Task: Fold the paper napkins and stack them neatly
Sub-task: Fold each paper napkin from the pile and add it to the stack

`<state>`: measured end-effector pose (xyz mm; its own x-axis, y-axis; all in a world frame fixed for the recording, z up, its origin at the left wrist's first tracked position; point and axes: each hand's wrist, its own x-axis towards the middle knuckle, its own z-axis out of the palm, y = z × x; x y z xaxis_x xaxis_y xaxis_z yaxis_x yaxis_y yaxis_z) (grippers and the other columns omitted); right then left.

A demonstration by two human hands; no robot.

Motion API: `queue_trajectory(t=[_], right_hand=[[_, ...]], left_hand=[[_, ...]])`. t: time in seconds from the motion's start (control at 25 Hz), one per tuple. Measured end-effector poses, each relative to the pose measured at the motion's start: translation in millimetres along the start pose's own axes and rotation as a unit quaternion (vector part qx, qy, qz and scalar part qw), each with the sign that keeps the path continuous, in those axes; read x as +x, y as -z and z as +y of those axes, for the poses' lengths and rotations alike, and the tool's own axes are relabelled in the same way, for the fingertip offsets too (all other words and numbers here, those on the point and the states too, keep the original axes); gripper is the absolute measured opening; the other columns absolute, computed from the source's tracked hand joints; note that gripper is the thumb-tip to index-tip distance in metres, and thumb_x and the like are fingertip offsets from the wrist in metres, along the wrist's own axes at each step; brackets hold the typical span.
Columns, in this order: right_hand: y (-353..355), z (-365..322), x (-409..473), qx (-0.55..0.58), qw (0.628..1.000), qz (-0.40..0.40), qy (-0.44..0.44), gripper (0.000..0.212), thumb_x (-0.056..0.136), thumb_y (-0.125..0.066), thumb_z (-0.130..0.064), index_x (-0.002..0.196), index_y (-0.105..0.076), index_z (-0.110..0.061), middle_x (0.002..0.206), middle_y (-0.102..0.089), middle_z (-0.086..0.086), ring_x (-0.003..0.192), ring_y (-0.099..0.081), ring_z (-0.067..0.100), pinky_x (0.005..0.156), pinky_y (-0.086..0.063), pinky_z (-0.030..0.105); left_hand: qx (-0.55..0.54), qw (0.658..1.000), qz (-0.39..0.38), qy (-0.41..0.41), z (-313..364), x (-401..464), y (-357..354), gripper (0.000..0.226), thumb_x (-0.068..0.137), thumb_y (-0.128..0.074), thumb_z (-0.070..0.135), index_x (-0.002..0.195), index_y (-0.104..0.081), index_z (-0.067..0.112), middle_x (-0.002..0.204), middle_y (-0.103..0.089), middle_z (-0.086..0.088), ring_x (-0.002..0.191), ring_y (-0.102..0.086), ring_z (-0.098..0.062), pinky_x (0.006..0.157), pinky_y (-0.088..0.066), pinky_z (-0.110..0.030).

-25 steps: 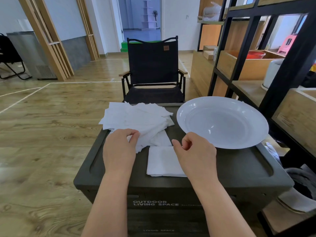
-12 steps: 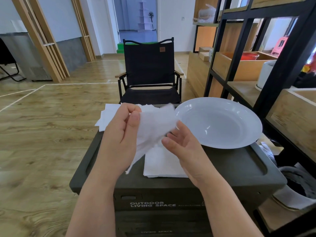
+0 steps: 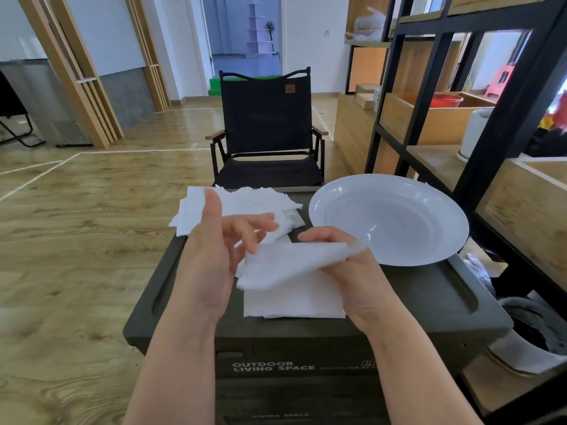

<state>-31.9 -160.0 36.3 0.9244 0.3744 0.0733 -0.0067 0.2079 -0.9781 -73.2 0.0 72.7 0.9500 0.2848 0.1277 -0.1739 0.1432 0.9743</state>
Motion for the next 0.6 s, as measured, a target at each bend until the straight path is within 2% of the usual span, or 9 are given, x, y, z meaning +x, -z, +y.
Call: queue_trajectory(t=[0.04,0.08,0.16,0.2,0.36,0.44,0.52,0.6], right_hand=[[0.6,-1.6,0.0,0.010,1.000,-0.004,-0.004,0.008,0.072,-0.067,-0.023,0.077,-0.073,-0.027,0.088,-0.069,-0.008,0.083,-0.065,0.015,0.064,-0.055,0.026],[-0.2,-5.3,-0.2,0.026,1.000,-0.003,-0.014,0.007,0.076,-0.066,-0.021,0.074,-0.071,-0.026,0.085,-0.067,-0.008,0.078,-0.064,0.014,0.058,-0.054,0.023],[-0.1,-7.4,0.8,0.033,0.999,0.016,-0.024,0.017,0.086,-0.060,-0.014,0.073,-0.068,-0.022,0.081,-0.065,-0.009,0.076,-0.061,0.014,0.055,-0.055,0.022],[-0.1,-6.2,1.5,0.024,0.999,0.024,-0.016,0.020,0.088,-0.056,-0.013,0.074,-0.068,-0.022,0.081,-0.064,-0.009,0.077,-0.060,0.015,0.056,-0.056,0.022],[-0.9,-4.0,2.0,-0.052,0.997,0.052,0.015,0.027,0.091,-0.057,-0.010,0.086,-0.072,-0.032,0.083,-0.071,-0.015,0.085,-0.066,0.013,0.071,-0.059,0.029],[5.2,-4.0,3.7,-0.066,0.995,0.075,-0.009,0.024,0.091,-0.058,-0.019,0.096,-0.071,-0.038,0.095,-0.072,-0.014,0.095,-0.066,0.014,0.081,-0.059,0.036],[12.3,-5.9,4.8,-0.047,0.993,0.090,-0.055,0.021,0.094,-0.052,-0.035,0.102,-0.071,-0.033,0.100,-0.073,-0.006,0.099,-0.067,0.019,0.090,-0.055,0.042],[15.6,-8.2,3.7,-0.067,0.989,0.096,-0.094,0.030,0.091,-0.049,-0.045,0.100,-0.071,-0.026,0.098,-0.075,-0.002,0.096,-0.069,0.019,0.092,-0.053,0.042]], left_hand=[[0.041,0.999,0.006,0.027,-3.1,2.8,1.7,0.066,0.096,-0.032,0.052,0.048,-0.066,0.021,0.085,-0.076,0.004,0.103,-0.066,-0.017,0.094,-0.046,-0.039],[0.084,0.995,-0.001,0.057,-5.7,4.4,3.1,0.050,0.095,-0.041,0.049,0.064,-0.072,0.024,0.095,-0.075,0.006,0.104,-0.065,-0.017,0.094,-0.047,-0.041],[0.141,0.983,-0.042,0.110,-11.9,5.3,4.4,0.026,0.089,-0.056,0.045,0.091,-0.075,0.028,0.105,-0.073,0.008,0.104,-0.064,-0.017,0.096,-0.050,-0.043],[0.148,0.979,-0.051,0.129,-15.5,5.9,5.0,0.024,0.085,-0.060,0.044,0.094,-0.075,0.028,0.103,-0.074,0.007,0.103,-0.065,-0.019,0.097,-0.049,-0.045],[0.145,0.977,-0.003,0.156,-18.6,7.8,3.9,0.020,0.082,-0.069,0.037,0.080,-0.077,0.019,0.088,-0.077,0.000,0.094,-0.069,-0.023,0.097,-0.049,-0.048],[0.112,0.981,0.026,0.159,-18.1,8.9,5.3,0.019,0.084,-0.068,0.032,0.080,-0.076,0.015,0.086,-0.078,-0.001,0.091,-0.071,-0.025,0.095,-0.051,-0.049],[0.086,0.983,0.047,0.159,-19.3,9.6,7.5,0.020,0.084,-0.068,0.031,0.084,-0.075,0.013,0.087,-0.078,-0.003,0.092,-0.071,-0.026,0.095,-0.051,-0.050],[0.077,0.983,0.059,0.156,-22.3,11.4,7.0,0.021,0.085,-0.068,0.033,0.085,-0.075,0.012,0.088,-0.078,-0.003,0.093,-0.070,-0.027,0.096,-0.050,-0.051]])
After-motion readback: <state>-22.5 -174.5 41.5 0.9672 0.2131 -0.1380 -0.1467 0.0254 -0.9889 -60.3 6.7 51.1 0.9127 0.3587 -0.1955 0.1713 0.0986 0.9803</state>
